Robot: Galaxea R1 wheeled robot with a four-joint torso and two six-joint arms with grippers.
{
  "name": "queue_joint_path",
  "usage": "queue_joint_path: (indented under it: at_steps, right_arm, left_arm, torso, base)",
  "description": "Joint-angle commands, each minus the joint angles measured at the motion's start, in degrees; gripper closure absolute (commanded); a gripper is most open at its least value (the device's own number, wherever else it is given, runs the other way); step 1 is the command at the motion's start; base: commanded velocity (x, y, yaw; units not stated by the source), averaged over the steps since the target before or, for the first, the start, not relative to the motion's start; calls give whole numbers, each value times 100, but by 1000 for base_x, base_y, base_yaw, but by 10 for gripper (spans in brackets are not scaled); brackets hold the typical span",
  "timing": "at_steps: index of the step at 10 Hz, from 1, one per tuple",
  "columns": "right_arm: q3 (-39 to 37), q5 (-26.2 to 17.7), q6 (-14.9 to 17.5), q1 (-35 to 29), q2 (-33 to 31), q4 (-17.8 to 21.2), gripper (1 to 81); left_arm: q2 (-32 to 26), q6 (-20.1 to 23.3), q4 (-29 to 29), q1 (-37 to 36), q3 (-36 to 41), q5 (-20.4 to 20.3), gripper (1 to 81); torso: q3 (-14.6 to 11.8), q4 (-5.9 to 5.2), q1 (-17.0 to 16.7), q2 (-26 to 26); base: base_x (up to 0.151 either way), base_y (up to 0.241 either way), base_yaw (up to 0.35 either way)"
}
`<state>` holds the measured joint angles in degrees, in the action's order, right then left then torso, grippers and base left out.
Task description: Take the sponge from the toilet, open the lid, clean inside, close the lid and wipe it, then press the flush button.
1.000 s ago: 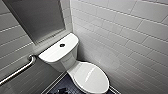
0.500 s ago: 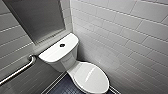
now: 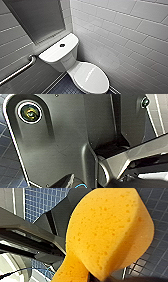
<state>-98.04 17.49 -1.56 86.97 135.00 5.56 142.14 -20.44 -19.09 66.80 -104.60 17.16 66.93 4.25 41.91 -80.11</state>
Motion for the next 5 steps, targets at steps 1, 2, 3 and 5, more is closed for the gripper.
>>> queue_joint_path:
  at_steps: [1,2,3,5]
  right_arm:
    - [706,157,-20,1,-637,-11,811]
    - [953,228,-20,-121,-847,7,811]
    - [1268,228,-11,-262,-1058,59,811]
    - [1832,202,-11,-657,-1472,68,811]
  left_arm:
    - [236,899,184,267,-306,324,10]
    - [341,1547,684,416,-543,52,10]
    - [429,2016,1142,557,-728,-255,10]
    - [482,2053,1293,707,-791,-390,10]
  torso:
    - [0,0,0,0]
    - [0,0,0,0]
    - [0,0,0,0]
    - [0,0,0,-2]
  base:
    - [0,0,0]
    - [0,0,0]
    - [0,0,0]
    - [0,0,0]
